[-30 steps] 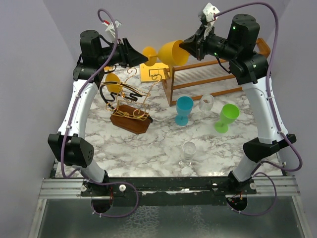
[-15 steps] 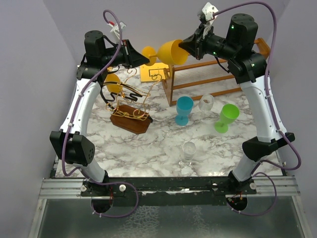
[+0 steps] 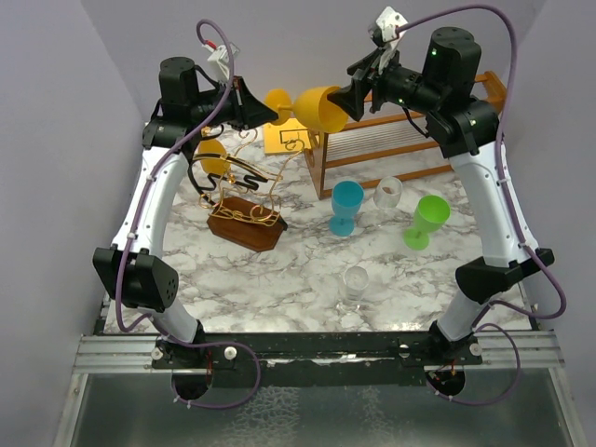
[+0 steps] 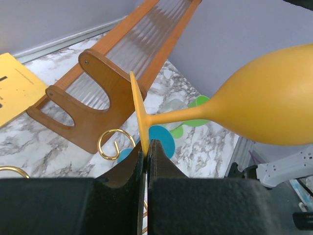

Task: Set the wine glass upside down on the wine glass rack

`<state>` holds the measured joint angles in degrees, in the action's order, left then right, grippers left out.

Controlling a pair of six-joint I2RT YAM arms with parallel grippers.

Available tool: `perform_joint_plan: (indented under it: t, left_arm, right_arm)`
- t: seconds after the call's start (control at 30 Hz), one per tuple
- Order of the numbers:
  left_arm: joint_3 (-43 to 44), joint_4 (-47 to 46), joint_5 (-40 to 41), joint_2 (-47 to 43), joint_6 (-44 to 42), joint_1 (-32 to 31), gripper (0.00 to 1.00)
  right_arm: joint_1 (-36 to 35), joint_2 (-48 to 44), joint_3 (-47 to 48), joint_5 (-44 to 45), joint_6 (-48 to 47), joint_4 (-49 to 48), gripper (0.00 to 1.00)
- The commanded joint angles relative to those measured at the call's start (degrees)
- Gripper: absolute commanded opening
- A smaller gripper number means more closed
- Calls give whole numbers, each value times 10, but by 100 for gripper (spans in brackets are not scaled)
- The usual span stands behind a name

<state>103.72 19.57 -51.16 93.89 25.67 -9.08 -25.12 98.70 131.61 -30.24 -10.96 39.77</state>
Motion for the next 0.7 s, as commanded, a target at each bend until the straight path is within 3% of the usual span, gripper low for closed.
perform_joint_plan:
  t: [0.0, 0.03, 0.1, 0.17, 0.4, 0.67]
  left_arm:
    - [32, 36, 39, -21, -59, 15, 0]
    - [32, 39, 47, -24, -65, 21, 0]
    - [33, 47, 63, -35, -77, 39, 0]
    - [38, 61, 87, -45, -98, 57, 0]
    - [72, 135, 198, -85, -213, 114, 0]
    - [114, 208, 393, -124, -383, 136, 0]
  right_arm:
    - [0, -18, -13, 37, -16, -10, 72]
    - [0, -21, -14, 41, -19, -8, 74]
    - [0, -26, -16, 49, -26, -3, 91]
    - [0, -32, -15, 58, -33, 2, 99]
    - [0, -47, -15, 86, -67, 24, 100]
    - [0, -54, -47, 76, -94, 35, 100]
